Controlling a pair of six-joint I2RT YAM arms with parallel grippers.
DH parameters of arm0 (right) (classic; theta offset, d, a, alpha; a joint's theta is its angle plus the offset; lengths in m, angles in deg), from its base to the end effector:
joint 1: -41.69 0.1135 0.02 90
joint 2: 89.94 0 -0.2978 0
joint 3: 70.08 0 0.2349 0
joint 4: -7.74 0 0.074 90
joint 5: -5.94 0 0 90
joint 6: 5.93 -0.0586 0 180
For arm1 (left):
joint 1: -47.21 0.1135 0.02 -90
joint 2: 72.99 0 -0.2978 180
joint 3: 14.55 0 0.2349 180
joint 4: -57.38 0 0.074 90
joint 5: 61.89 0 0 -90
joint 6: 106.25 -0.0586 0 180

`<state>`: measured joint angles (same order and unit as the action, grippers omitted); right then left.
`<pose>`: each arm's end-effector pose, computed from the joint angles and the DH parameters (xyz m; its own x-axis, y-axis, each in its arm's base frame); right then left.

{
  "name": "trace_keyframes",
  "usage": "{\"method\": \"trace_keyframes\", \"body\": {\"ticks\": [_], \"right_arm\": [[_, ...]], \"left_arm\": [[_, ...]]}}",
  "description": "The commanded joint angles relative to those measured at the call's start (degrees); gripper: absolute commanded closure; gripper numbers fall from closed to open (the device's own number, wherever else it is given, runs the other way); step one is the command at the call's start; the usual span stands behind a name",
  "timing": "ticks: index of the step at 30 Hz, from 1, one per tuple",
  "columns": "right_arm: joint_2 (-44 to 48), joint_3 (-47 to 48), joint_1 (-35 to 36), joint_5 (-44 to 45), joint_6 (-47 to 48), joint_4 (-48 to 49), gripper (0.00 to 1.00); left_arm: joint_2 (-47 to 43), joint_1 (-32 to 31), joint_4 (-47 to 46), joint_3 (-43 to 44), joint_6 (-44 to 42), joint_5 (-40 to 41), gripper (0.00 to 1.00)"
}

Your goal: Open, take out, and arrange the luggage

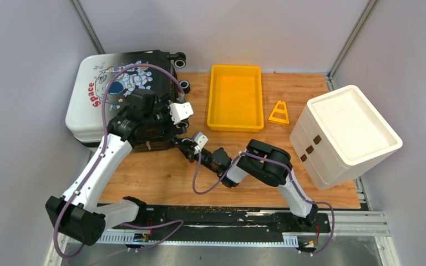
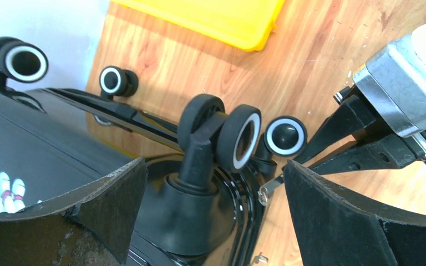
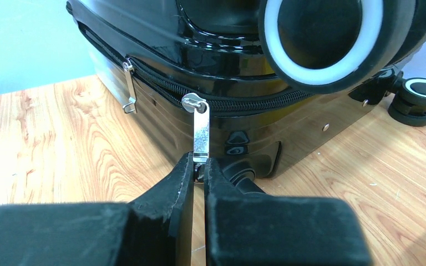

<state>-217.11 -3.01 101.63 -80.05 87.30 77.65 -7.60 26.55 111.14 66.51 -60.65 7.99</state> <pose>0.2277 0.3853 0.1697 0.1319 0.1157 -0.9845 -0.8227 0.5667 -0.0436 0.2022 -0.0978 0.3681 -0.0034 0.7034 -0.7108 0.8216 0.4072 0.3990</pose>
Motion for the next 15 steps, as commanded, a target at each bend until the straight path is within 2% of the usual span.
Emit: {"method": "trace_keyframes", "body": {"ticks": [1, 7, 15], "right_arm": [[2.75, -1.14, -2.05, -2.78, -1.64, 6.14, 1.00], [2.14, -0.18, -2.59, -5.41, -1.41, 6.35, 1.00], [1.72, 0.16, -2.90, -6.55, -1.57, 6.61, 1.00]], "left_arm": [[2.17, -0.18, 1.21, 4.48, -6.14, -2.46, 0.00], [10.19, -0.16, 7.04, 9.99, -9.63, -1.23, 0.00], [17.49, -0.20, 10.08, 14.31, -10.21, -1.88, 0.01]]}}
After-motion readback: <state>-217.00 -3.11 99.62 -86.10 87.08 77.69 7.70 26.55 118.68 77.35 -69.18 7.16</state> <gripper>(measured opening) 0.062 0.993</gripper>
